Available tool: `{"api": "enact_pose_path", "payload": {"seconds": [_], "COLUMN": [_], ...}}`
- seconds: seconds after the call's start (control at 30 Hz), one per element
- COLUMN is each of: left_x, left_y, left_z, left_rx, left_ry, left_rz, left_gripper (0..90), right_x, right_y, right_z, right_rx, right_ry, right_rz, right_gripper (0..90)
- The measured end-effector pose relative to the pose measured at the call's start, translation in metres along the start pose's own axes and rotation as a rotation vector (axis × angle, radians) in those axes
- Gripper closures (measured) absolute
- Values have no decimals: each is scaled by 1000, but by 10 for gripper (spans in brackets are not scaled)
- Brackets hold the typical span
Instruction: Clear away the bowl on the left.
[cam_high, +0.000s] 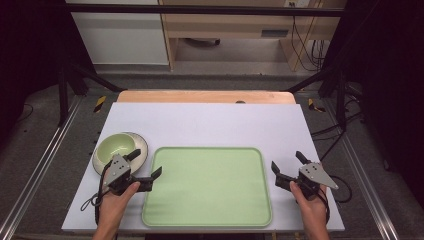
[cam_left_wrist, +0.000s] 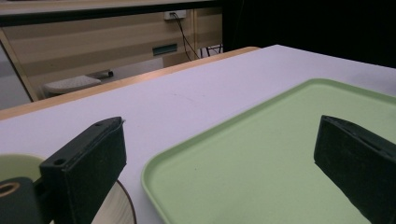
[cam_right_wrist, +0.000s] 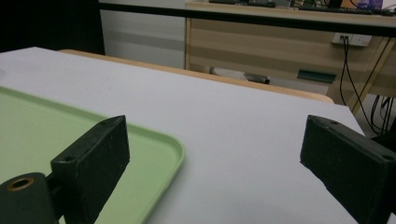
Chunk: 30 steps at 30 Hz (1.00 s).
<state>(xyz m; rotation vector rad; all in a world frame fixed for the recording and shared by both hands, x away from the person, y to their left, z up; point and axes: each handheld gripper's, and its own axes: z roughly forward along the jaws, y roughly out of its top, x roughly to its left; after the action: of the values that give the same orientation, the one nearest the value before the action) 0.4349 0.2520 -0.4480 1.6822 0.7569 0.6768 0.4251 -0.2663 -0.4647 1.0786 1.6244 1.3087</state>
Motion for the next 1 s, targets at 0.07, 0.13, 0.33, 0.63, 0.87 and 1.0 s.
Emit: {"api": "enact_pose_path", "payload": {"seconds": [0.07,0.13,0.33,0.63,0.87,1.0], "left_x": [1,3,24,55,72,87], "left_y": [2,7,32,73,65,50], "left_z": [-2,-7,-30,-8,-16,-31], "left_rx": [-1,12,-13,97,118,112], "left_ry": [7,38,127,119,164,210], "left_rz": [6,36,66,122,98,65], "left_gripper": [25,24,28,36,36,35], "right_x": [-1,-2,-4,-4,1,4], "right_y": [-2,-2,0,0,1,1], "right_z": [0,0,-2,-4,-1,1], "right_rx": [16,13,4,-2,8,16], "right_ry": [-6,-11,-29,-26,-20,-7], "right_rz": [6,6,2,11,2,2], "right_gripper": [84,84,75,67,61,54]}}
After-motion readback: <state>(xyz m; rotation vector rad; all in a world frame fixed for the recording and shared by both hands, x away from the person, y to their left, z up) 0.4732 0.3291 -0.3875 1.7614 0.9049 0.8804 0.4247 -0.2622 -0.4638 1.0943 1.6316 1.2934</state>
